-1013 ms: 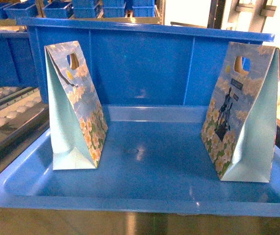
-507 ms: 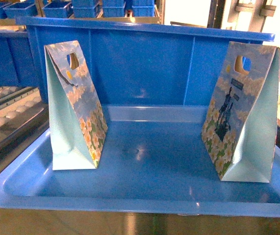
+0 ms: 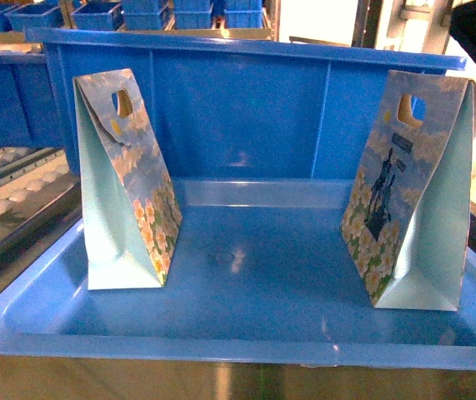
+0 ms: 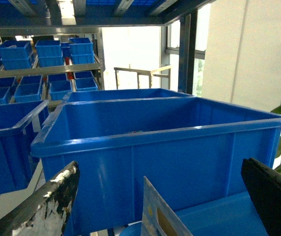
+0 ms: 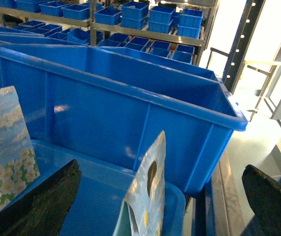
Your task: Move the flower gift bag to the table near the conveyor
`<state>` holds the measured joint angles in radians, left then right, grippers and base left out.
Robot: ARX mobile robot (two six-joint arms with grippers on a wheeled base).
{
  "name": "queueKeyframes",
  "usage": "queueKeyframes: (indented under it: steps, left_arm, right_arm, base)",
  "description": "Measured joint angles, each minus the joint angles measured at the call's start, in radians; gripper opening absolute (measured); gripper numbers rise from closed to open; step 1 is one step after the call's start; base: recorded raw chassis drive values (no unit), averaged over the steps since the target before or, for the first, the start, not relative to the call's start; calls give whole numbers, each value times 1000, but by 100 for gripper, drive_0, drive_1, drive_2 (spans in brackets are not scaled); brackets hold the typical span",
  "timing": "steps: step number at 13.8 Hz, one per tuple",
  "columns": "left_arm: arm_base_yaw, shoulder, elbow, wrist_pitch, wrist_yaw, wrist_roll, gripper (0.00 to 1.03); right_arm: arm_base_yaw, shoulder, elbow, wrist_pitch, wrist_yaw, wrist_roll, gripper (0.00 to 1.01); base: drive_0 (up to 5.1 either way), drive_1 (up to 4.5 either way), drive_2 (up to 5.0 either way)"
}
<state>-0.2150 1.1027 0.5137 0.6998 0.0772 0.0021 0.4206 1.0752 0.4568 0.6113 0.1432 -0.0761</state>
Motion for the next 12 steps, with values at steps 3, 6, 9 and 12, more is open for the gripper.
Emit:
queueKeyframes:
  steps: [3, 6, 9, 12]
  left_arm:
    - [1, -4, 0, 2, -3, 3, 98]
    - [1, -4, 0, 2, -3, 3, 98]
    - [1, -4, 0, 2, -3, 5, 98]
    - [0, -4, 0, 2, -3, 5, 98]
  right_arm:
    - [4, 96, 107, -53, -9, 31, 98]
    - [4, 181, 195, -109, 0, 69, 98]
    - [-19, 312, 220, -122, 68, 100, 98]
    - [-35, 369, 245, -136, 57, 146, 98]
  base:
    - [0, 0, 0]
    - [0, 0, 0]
    - [0, 0, 0]
    - [0, 0, 0]
